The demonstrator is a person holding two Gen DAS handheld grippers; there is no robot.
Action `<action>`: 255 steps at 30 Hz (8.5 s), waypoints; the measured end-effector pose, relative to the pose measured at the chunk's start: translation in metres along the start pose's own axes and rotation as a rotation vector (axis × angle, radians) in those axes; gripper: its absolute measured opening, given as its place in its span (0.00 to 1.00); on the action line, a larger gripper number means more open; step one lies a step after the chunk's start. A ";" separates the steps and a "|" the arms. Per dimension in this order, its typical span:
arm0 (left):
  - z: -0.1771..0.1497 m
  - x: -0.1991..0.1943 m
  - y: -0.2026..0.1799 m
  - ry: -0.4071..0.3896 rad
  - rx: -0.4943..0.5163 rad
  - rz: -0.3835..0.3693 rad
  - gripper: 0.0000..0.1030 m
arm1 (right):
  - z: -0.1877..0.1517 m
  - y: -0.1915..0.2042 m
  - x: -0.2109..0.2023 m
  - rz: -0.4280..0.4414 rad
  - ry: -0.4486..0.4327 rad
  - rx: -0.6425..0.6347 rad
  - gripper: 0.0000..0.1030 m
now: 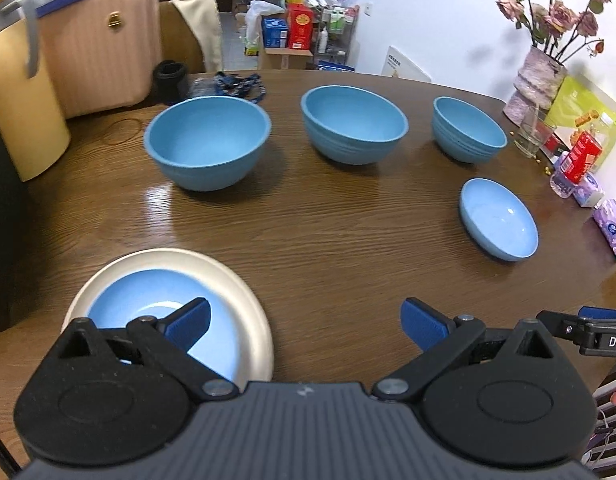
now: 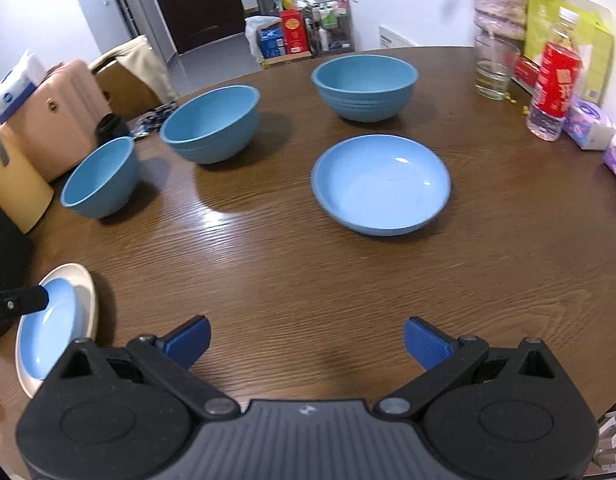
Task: Organize plates and bowls
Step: 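Withdraw both tools from the stacked plates toward the small blue plate, then close the left gripper on the small blue plate rim while the right gripper pinches it too, then carry the small blue plate with both grippers toward the stacked plates, then lower the small blue plate onto the stacked plates and open both grippers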
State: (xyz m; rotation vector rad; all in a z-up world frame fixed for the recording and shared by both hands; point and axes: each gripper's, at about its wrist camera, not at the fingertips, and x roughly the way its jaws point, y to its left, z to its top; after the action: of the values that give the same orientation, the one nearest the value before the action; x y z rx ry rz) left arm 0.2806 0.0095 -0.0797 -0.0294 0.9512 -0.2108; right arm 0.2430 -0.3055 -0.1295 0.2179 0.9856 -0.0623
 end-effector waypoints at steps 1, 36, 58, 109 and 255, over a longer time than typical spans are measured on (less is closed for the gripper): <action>0.002 0.003 -0.006 0.000 0.004 -0.003 1.00 | 0.001 -0.006 0.002 -0.002 0.001 0.004 1.00; 0.067 0.129 -0.162 0.097 0.071 -0.043 1.00 | 0.102 -0.127 0.088 -0.006 0.022 -0.083 0.97; 0.087 0.198 -0.189 0.200 -0.005 -0.069 0.50 | 0.129 -0.137 0.130 0.083 0.061 -0.116 0.50; 0.072 0.181 -0.171 0.177 -0.100 -0.070 0.16 | 0.117 -0.122 0.119 0.187 0.024 -0.105 0.11; -0.029 0.019 0.170 0.167 -0.031 0.056 0.16 | -0.034 0.261 0.071 0.205 0.009 -0.320 0.09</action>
State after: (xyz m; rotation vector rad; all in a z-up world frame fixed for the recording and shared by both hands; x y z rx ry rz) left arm 0.2959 0.1743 -0.1315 -0.0143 1.1201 -0.1486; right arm 0.2931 -0.0403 -0.1662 0.0240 0.9635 0.2826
